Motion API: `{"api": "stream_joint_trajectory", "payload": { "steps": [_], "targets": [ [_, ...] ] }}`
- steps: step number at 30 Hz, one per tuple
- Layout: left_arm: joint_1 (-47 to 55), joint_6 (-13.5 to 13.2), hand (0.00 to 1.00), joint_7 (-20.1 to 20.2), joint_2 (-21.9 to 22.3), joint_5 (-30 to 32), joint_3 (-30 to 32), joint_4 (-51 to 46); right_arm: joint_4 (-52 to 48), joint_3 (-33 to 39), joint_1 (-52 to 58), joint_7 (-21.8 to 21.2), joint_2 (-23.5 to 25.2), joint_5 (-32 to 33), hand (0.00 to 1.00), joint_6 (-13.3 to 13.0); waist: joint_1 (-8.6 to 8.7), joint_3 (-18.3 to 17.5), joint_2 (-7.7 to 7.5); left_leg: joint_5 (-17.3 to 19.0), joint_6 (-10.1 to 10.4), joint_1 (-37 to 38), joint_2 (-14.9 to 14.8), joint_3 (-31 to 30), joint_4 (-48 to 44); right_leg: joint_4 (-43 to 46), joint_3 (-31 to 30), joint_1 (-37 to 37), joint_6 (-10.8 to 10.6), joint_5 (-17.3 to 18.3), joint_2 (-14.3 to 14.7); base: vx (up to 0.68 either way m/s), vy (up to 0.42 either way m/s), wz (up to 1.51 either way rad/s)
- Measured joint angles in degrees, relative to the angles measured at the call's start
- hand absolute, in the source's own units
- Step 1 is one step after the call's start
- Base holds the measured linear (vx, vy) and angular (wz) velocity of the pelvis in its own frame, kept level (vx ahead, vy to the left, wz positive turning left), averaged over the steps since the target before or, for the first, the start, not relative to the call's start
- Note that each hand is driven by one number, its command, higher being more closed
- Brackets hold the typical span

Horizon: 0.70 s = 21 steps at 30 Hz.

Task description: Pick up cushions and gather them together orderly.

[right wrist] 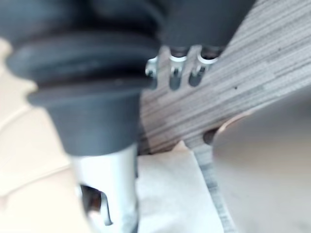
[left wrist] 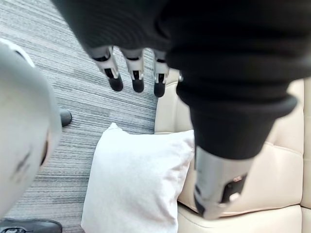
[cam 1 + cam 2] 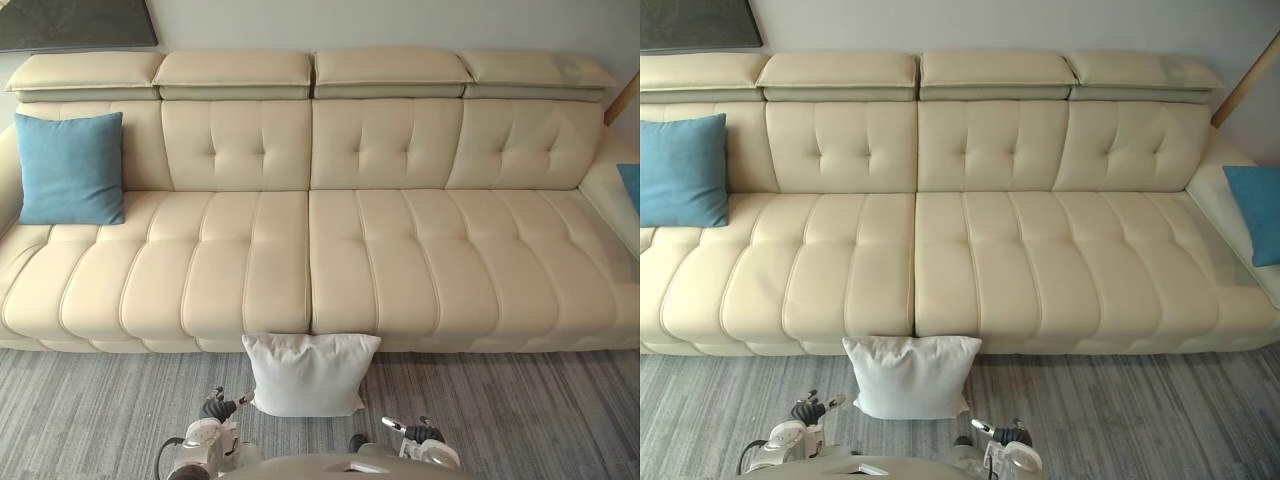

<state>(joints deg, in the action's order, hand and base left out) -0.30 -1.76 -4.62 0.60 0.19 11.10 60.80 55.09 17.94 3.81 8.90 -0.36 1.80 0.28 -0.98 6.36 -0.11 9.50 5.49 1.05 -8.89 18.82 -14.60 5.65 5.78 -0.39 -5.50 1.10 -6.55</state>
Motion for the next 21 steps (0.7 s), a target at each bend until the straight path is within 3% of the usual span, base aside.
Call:
{"api": "stream_joint_trajectory", "payload": {
  "steps": [4,6,10,11,17,21],
  "targets": [
    [-0.4,0.0,0.0,-0.3,-0.1,-0.6,0.1,0.0,-0.1,-2.9,-0.8,0.1,-0.8,0.4,0.0,-0.1,-0.57,0.4,-0.52,0.0,-0.1,-1.4,0.0,1.1,0.4,-0.8,-1.2,-1.9,0.3,-0.9,0.1,-0.05,0.002,-0.16],
    [-1.9,0.0,0.0,-0.9,-0.3,-1.4,0.1,-0.5,-0.2,-4.7,-2.4,0.3,-1.3,0.7,0.0,-0.1,-0.96,1.5,0.05,0.7,-0.4,-4.6,-0.6,1.7,-2.2,-0.1,-2.0,-4.9,0.5,-1.5,0.3,-0.1,0.014,-0.22],
    [-9.8,-0.4,0.0,-4.2,-0.7,-5.3,-1.1,-4.8,-5.7,-11.3,-11.6,1.8,-2.2,2.3,0.0,-0.6,-0.9,8.1,0.5,3.3,-1.9,-21.4,-4.1,0.2,-15.0,9.2,-2.3,-20.1,0.3,-2.0,1.4,-0.2,0.038,-0.09],
    [-12.6,-1.2,0.0,-5.4,-1.4,-7.1,-2.0,-6.8,-8.2,-12.3,-15.2,2.5,-2.7,2.9,0.0,-0.8,-0.99,11.7,0.45,3.7,-2.5,-24.2,-4.6,0.0,-17.8,12.2,-2.8,-23.3,0.4,-1.6,1.4,-0.2,0.058,-0.05],
    [-22.6,-3.4,0.0,-7.7,-5.4,-12.6,-1.5,-13.0,-16.1,-13.3,-29.2,5.6,-5.1,3.3,0.0,-2.0,-1.12,17.3,0.76,6.5,-3.7,-39.9,-6.8,-0.4,-27.6,22.5,-5.2,-40.4,0.9,0.0,1.7,-0.21,0.025,-0.14],
    [-30.1,-3.9,0.0,-9.1,-8.1,-16.5,5.4,-15.3,-16.5,-12.6,-39.6,9.1,-7.7,5.1,0.0,-1.8,-1.26,21.6,1.01,5.4,-4.5,-52.9,-7.8,-1.8,-31.7,26.2,-5.2,-52.7,1.0,-1.2,1.9,-0.1,-0.029,-0.04]
  ]
}}
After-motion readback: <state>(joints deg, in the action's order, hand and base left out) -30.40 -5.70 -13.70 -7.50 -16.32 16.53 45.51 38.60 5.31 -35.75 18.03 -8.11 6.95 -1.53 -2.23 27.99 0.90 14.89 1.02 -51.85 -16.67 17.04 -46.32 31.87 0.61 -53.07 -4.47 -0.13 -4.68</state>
